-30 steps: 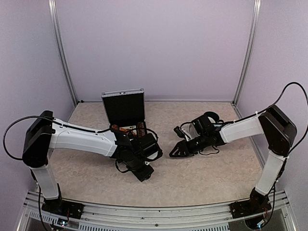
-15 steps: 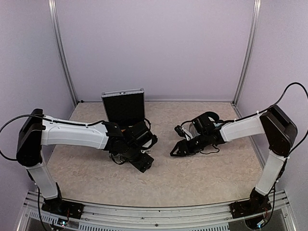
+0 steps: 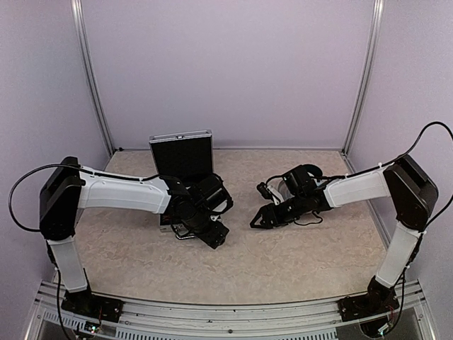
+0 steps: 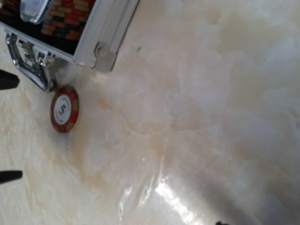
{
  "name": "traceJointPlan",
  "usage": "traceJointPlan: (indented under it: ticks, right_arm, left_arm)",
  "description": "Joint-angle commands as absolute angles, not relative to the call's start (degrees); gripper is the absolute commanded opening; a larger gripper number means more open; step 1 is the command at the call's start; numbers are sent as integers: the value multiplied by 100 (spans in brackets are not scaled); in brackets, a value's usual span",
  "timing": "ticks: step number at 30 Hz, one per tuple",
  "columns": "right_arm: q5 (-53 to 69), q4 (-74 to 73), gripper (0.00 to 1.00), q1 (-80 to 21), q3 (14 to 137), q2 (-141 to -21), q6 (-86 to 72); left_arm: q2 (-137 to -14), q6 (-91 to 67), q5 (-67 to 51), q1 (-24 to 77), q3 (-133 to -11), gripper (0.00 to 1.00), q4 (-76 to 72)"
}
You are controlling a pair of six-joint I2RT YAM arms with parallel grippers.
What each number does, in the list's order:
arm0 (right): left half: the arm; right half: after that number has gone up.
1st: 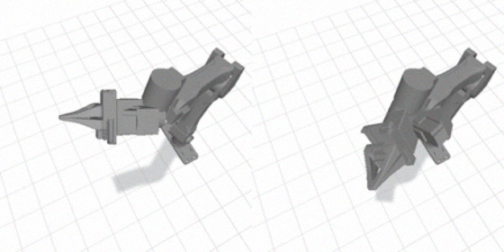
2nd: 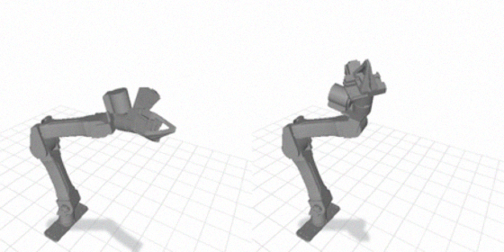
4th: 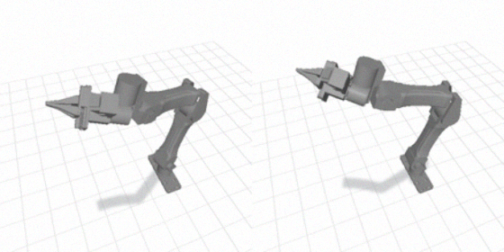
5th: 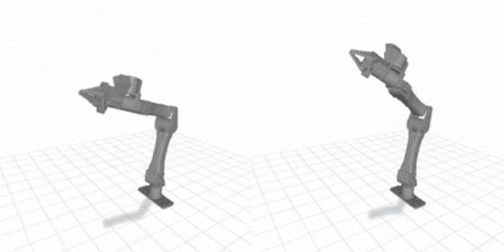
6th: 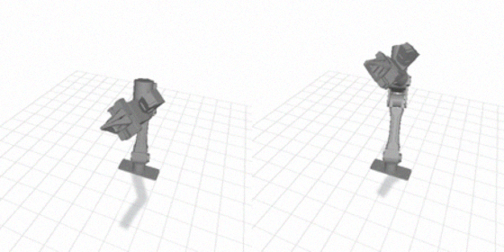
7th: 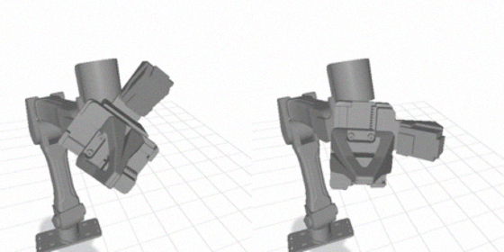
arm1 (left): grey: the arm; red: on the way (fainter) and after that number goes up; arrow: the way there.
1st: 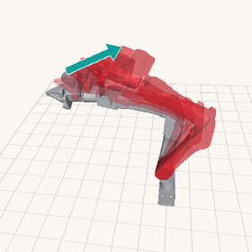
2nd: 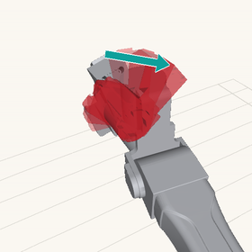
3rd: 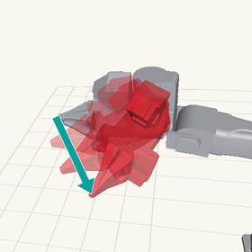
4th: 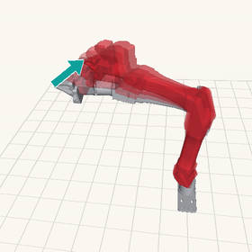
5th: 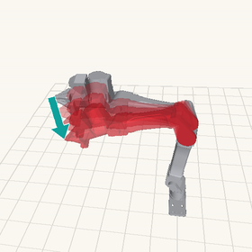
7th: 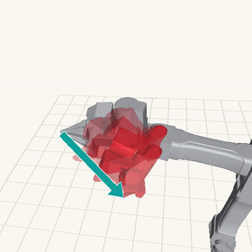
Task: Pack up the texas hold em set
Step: Pick up the poker chip from the center of the board.
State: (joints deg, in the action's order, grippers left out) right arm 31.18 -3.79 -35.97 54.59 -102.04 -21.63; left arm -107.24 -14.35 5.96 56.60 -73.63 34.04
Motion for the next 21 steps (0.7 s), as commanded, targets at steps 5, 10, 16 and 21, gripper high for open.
traceJointPlan:
  ticks: [5, 10, 16, 21]
  right_arm:
    - [3067, -500, 58, -3605, 5486, -10037, -2038]
    - [3085, -510, 58, -3594, 5494, -10037, -2038]
    - [3078, -544, 58, -3586, 5505, -10028, -2023]
    - [3076, -504, 58, -3582, 5469, -10031, -2041]
  left_arm:
    - [-11159, -1074, 444, 5633, -7857, 79, 3235]
    - [-11489, -947, 446, 5582, -8110, 79, 3265]
    - [-11745, -904, 608, 5474, -8188, 80, 3237]
    - [-11888, -956, 498, 5444, -8095, 80, 3294]
